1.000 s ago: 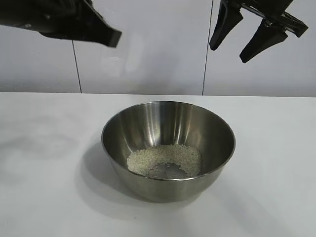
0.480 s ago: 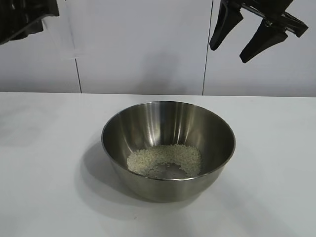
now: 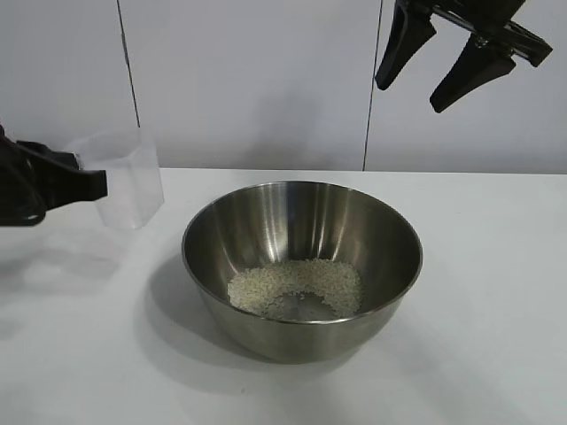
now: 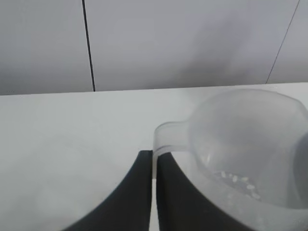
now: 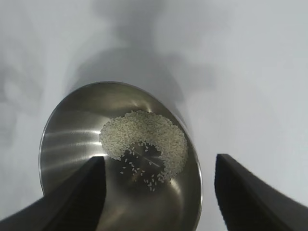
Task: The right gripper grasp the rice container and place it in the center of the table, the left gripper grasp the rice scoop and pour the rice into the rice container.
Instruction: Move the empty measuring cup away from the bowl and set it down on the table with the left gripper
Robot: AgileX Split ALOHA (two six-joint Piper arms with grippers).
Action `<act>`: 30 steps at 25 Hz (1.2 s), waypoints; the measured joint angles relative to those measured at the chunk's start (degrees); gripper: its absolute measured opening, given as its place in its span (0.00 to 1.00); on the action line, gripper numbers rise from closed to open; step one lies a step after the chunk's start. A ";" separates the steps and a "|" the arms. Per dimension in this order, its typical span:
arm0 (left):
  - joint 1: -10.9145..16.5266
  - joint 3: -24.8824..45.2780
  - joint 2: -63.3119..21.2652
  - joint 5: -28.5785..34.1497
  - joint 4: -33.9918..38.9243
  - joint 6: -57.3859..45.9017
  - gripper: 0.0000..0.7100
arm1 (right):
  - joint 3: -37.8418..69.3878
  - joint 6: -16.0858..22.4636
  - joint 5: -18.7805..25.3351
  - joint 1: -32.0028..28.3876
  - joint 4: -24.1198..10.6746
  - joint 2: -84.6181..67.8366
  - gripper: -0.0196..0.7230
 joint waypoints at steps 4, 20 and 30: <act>0.50 0.00 6.67 -2.24 -0.36 0.00 0.01 | 0.00 0.00 0.00 0.00 0.00 0.00 0.63; 0.50 2.74 13.04 -6.59 -0.45 -1.07 0.12 | 0.00 -0.06 -1.19 0.00 -0.11 0.00 0.63; 0.50 13.43 11.69 -6.98 2.05 -8.21 0.52 | 0.00 -0.11 -1.57 0.00 -0.11 0.06 0.63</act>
